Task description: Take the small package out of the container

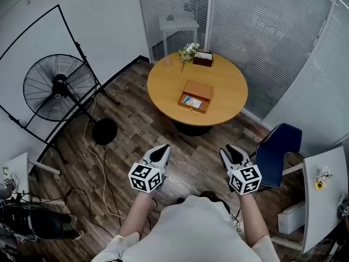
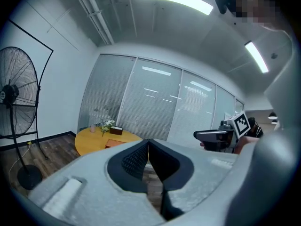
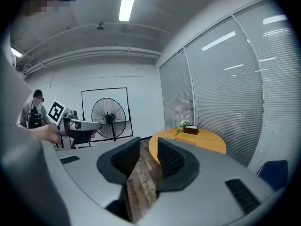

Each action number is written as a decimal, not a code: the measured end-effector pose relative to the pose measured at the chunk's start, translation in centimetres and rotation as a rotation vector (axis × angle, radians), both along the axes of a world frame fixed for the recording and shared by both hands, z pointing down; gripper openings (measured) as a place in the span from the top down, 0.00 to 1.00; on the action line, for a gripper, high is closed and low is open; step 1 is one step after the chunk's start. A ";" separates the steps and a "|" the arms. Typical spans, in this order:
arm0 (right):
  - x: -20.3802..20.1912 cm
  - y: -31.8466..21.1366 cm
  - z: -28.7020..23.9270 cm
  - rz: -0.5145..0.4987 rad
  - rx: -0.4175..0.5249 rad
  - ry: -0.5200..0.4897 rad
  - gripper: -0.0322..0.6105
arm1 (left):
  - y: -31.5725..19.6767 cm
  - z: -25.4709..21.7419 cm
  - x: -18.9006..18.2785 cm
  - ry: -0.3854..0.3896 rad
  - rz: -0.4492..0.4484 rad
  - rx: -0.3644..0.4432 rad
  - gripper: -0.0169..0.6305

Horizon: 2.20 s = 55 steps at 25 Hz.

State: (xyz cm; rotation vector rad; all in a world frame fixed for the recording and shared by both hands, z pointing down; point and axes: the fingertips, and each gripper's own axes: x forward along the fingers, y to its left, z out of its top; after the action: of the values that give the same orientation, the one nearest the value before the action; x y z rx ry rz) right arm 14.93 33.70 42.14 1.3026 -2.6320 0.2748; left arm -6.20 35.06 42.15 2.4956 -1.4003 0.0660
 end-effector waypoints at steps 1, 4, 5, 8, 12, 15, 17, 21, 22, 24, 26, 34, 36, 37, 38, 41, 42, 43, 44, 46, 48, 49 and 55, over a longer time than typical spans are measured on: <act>-0.2 0.0 0.2 -0.002 -0.004 0.002 0.78 | 0.0 0.1 -0.1 0.001 0.002 -0.003 0.95; -1.0 -0.5 0.2 -0.003 -0.011 0.006 0.78 | -0.6 0.4 -0.8 0.001 0.006 -0.012 0.95; -1.2 -0.9 0.2 -0.002 -0.014 0.007 0.78 | -1.0 0.4 -1.0 0.001 0.007 -0.015 0.95; -1.1 -2.4 0.6 0.004 -0.029 0.009 0.78 | -2.6 0.8 -1.0 -0.010 0.007 -0.025 0.95; -1.1 -4.9 1.5 0.001 -0.048 0.004 0.78 | -4.8 1.1 -0.8 -0.043 0.013 -0.029 0.95; -1.3 -7.5 2.3 -0.007 -0.062 -0.011 0.78 | -7.0 1.7 -1.0 -0.053 -0.001 -0.045 0.95; -1.4 -9.5 2.7 -0.014 -0.073 -0.015 0.78 | -8.8 2.1 -1.0 -0.057 -0.010 -0.058 0.95; -1.4 -14.1 3.2 -0.029 -0.086 -0.014 0.78 | -13.3 2.6 -0.5 -0.077 -0.006 -0.076 0.95; -1.3 -15.4 3.4 -0.032 -0.090 -0.015 0.78 | -14.5 2.6 -0.2 -0.081 -0.005 -0.079 0.95; -0.8 -18.0 3.7 -0.036 -0.100 -0.018 0.78 | -17.0 2.7 0.4 -0.087 -0.004 -0.084 0.95; -0.2 -20.7 4.0 -0.036 -0.110 -0.021 0.78 | -19.5 2.7 0.9 -0.090 -0.008 -0.088 0.95; 1.1 -29.7 5.2 -0.083 -0.138 -0.027 0.78 | -27.4 3.4 2.1 -0.093 -0.066 -0.113 0.95; 1.3 -31.2 5.6 -0.095 -0.146 -0.022 0.78 | -28.7 3.6 2.4 -0.085 -0.080 -0.119 0.95; 1.3 -31.9 5.7 -0.099 -0.151 -0.018 0.78 | -29.3 3.7 2.5 -0.081 -0.084 -0.123 0.95; 1.2 -32.5 5.8 -0.102 -0.156 -0.015 0.78 | -29.8 3.7 2.6 -0.077 -0.085 -0.127 0.95; 0.8 -34.2 6.2 -0.111 -0.176 -0.010 0.78 | -31.4 4.2 2.5 -0.072 -0.086 -0.145 0.95; 0.7 -34.7 6.4 -0.114 -0.181 -0.008 0.78 | -32.0 4.4 2.5 -0.072 -0.088 -0.151 0.95; 0.7 -35.3 6.7 -0.115 -0.187 -0.005 0.78 | -32.6 4.6 2.4 -0.071 -0.089 -0.156 0.95; 0.6 -35.8 6.9 -0.114 -0.193 -0.003 0.78 | -33.2 4.8 2.3 -0.069 -0.088 -0.159 0.95; 0.3 -36.8 7.5 -0.108 -0.204 0.001 0.78 | -34.4 5.1 2.1 -0.064 -0.082 -0.163 0.95; -0.1 -37.8 8.1 -0.098 -0.215 0.006 0.78 | -35.7 5.5 1.7 -0.061 -0.069 -0.165 0.95; -0.4 -38.5 8.3 -0.092 -0.220 0.008 0.78 | -36.5 5.7 1.3 -0.060 -0.062 -0.167 0.95; -3.2 -42.9 9.9 -0.033 -0.260 0.017 0.78 | -42.4 7.1 -1.3 -0.052 0.000 -0.194 0.95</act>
State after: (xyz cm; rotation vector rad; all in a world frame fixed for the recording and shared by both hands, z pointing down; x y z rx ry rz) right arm 11.70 -9.16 52.07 1.1699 -2.4983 0.5769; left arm -7.48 -7.34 49.22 2.3499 -1.3444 0.2554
